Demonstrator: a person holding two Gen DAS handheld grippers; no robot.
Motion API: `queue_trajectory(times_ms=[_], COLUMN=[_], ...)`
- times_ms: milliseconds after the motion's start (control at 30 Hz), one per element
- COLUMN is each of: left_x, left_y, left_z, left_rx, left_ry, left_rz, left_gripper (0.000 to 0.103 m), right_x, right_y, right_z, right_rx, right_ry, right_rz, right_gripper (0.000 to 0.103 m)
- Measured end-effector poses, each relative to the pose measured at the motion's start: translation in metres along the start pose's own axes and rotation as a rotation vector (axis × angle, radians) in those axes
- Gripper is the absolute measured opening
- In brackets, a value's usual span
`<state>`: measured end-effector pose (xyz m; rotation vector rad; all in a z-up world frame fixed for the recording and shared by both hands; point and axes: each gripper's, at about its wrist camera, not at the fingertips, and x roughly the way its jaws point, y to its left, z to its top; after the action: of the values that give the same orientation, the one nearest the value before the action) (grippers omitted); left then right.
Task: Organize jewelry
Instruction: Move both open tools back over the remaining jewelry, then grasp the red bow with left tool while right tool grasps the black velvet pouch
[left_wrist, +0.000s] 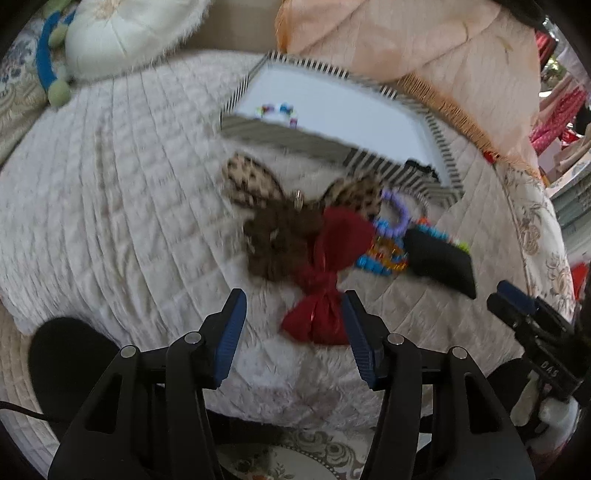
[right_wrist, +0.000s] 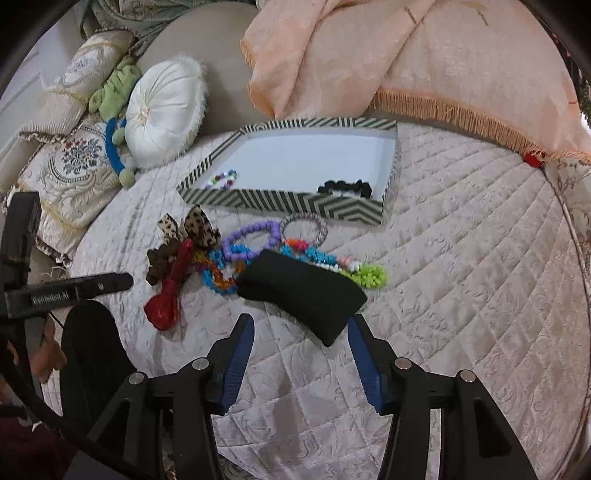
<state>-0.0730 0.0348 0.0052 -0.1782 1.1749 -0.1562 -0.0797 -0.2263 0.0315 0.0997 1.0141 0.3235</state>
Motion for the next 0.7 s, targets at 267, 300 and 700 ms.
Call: queue_trajectory(times_ms=[267,300,700], left_x=[0.025,0.028,0.054], left_y=[-0.013,-0.014,-0.015], left_z=[0.006,0.009,0.013], left_rx=[-0.056,-0.059,-0.052], left_ry=[-0.001,0.003,0.042], left_rz=[0.013,0.014,0.026], left_gripper=[0.062,0.062,0.047], right_x=[0.019,0.023,0.069], right_y=[-0.004,-0.003,0.006], right_z=[0.018,0.020,0.023], right_rx=[-0.136,-0.171,-0.380], right_ry=[0.040,0.054,0.112], right_rz=[0.015,0.022,-0.013], right_gripper=[0.066,0.066,0.041])
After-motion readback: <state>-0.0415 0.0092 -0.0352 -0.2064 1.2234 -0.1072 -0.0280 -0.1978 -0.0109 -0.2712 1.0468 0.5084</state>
